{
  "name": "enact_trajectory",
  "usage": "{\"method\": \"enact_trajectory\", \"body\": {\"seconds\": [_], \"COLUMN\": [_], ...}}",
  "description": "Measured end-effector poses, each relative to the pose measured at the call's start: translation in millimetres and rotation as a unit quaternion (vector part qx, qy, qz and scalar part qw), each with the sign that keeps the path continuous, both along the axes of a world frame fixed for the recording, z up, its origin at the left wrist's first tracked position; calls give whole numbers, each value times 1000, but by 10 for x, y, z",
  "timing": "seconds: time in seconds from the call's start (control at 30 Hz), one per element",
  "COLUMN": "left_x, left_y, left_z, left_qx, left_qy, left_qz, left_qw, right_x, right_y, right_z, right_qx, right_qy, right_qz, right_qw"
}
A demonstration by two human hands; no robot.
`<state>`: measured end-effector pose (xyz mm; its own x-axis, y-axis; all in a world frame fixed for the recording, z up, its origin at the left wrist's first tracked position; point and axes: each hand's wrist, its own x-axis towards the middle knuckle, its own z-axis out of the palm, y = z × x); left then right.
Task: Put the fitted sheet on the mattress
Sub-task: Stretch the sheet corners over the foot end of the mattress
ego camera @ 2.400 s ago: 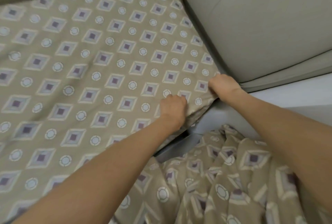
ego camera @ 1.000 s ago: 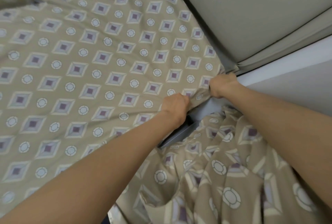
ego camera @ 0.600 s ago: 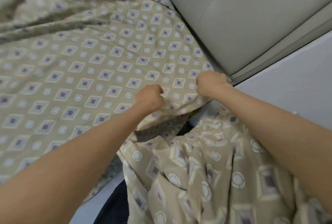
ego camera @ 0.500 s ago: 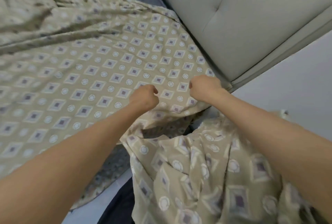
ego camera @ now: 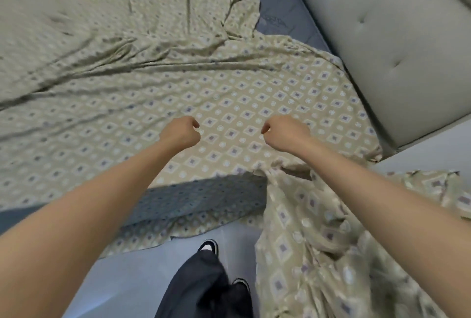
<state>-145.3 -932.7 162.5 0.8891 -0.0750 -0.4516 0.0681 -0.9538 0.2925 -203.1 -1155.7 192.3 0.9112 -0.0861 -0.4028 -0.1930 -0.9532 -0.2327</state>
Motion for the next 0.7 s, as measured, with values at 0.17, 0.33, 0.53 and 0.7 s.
{"method": "enact_trajectory", "body": {"seconds": [0.17, 0.33, 0.53, 0.7], "left_x": [-212, -390, -365, -244], "left_y": [1023, 1666, 2147, 2283], "left_z": [-79, -591, -1383, -1933], "left_qx": [6, -19, -33, -17], "left_qy": [26, 68, 94, 120], "left_qz": [69, 93, 58, 5], "left_qw": [997, 993, 993, 993], "right_x": [99, 141, 232, 337], "right_y": [879, 1555, 2019, 2152], "right_z": [-220, -745, -1542, -2083], "right_qx": [21, 40, 49, 28], "right_qy": [27, 72, 119, 106], "right_qz": [56, 83, 68, 55], "right_qw": [998, 993, 989, 992]}}
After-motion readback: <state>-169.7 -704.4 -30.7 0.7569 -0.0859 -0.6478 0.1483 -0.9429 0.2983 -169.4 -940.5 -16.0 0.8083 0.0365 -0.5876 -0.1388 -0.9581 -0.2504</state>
